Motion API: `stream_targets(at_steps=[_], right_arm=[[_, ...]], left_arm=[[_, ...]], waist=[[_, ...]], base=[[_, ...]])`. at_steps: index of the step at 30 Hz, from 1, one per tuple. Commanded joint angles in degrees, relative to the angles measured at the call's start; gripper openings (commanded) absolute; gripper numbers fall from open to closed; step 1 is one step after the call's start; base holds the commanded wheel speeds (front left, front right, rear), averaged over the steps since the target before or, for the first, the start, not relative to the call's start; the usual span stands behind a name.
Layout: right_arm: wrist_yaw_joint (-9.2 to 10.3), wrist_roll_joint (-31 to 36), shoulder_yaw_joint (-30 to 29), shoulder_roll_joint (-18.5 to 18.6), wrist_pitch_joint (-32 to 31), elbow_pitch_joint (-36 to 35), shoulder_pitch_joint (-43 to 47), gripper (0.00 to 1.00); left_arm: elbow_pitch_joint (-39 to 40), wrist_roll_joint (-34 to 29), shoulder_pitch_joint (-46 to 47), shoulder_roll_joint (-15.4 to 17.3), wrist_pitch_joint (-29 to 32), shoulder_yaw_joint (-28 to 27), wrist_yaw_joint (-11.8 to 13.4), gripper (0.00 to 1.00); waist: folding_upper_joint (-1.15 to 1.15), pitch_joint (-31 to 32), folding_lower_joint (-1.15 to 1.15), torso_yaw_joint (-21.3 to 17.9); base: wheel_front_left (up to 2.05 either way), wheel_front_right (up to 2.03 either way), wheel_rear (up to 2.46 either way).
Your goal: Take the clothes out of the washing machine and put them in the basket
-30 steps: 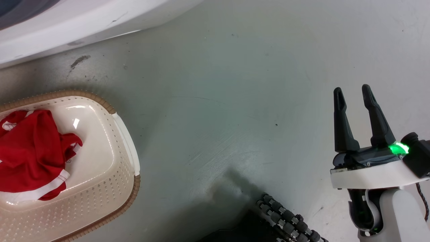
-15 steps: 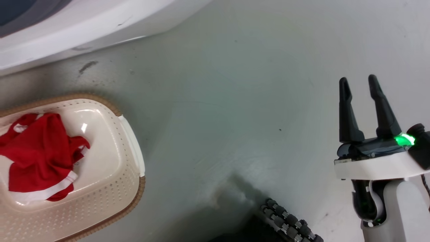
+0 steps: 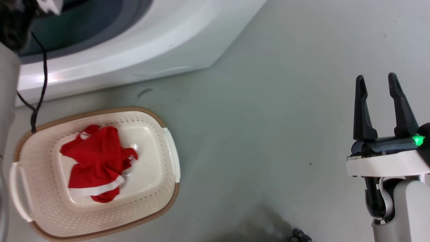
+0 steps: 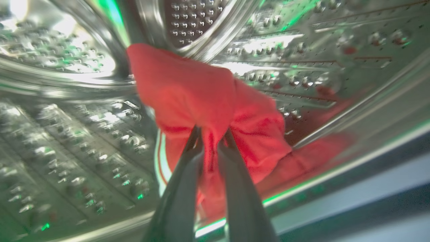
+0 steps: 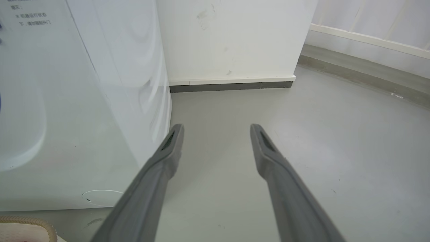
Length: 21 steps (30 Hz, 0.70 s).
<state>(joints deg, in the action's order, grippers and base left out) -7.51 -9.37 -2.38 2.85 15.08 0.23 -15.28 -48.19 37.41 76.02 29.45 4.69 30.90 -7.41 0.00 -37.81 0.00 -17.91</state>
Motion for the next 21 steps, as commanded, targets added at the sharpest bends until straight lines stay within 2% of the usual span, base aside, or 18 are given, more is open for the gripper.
stream_targets(at_steps=[1, 10, 16, 21], right_arm=[[0.04, 0.8, -0.2, 0.0, 0.1, 0.3, 0.8, 1.00], [0.04, 3.7, -0.9, 0.1, 0.1, 1.3, 4.1, 1.00], [0.04, 4.4, -1.0, 0.0, 0.1, 1.6, 5.3, 1.00], [0.05, 5.0, -1.3, 0.0, 0.1, 2.2, 6.6, 1.00]], left_arm=[[0.4, 0.0, -2.3, -0.2, -2.2, 1.0, 0.0, 0.00], [0.3, 1.7, -12.0, -0.2, -17.3, 3.6, -0.1, 0.00], [2.4, 0.5, -17.2, -0.3, -19.7, 2.6, 0.6, 0.00], [11.8, -2.2, -25.3, -0.8, -20.0, -1.8, 3.5, 0.00]], waist=[[0.00, 4.4, 0.00, 3.3], [0.00, 12.5, 0.00, 7.2], [0.00, 15.6, 0.00, 8.4], [0.00, 18.6, 0.00, 9.6]], base=[[0.00, 0.00, 0.00], [0.00, 0.00, 0.00], [0.00, 0.00, 0.00], [0.00, 0.00, 0.00]])
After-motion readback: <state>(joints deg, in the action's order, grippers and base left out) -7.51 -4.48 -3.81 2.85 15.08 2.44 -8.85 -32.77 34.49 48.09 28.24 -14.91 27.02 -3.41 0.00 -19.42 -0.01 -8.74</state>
